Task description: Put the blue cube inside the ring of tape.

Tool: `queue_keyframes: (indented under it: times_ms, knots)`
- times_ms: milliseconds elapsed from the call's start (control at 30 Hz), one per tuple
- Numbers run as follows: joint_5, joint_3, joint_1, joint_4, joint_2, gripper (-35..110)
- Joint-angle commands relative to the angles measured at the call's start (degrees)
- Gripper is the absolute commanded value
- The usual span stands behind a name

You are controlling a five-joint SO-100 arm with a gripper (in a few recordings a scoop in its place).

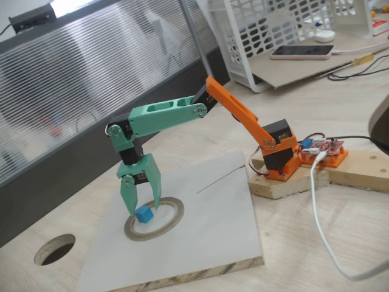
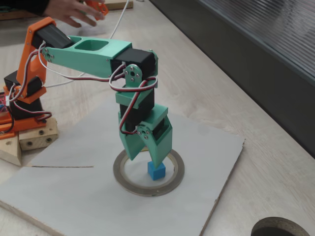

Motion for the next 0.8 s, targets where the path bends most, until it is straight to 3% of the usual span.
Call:
queue_keyframes:
  times_ms: [0, 433, 767]
  knots:
    - [0.4, -0.7, -0.5, 0.8, 1.2, 41]
    - [0.4, -0.7, -0.5, 0.9, 2.1, 41]
    - [0.3, -0.7, -0.5, 0.9, 17.8, 41]
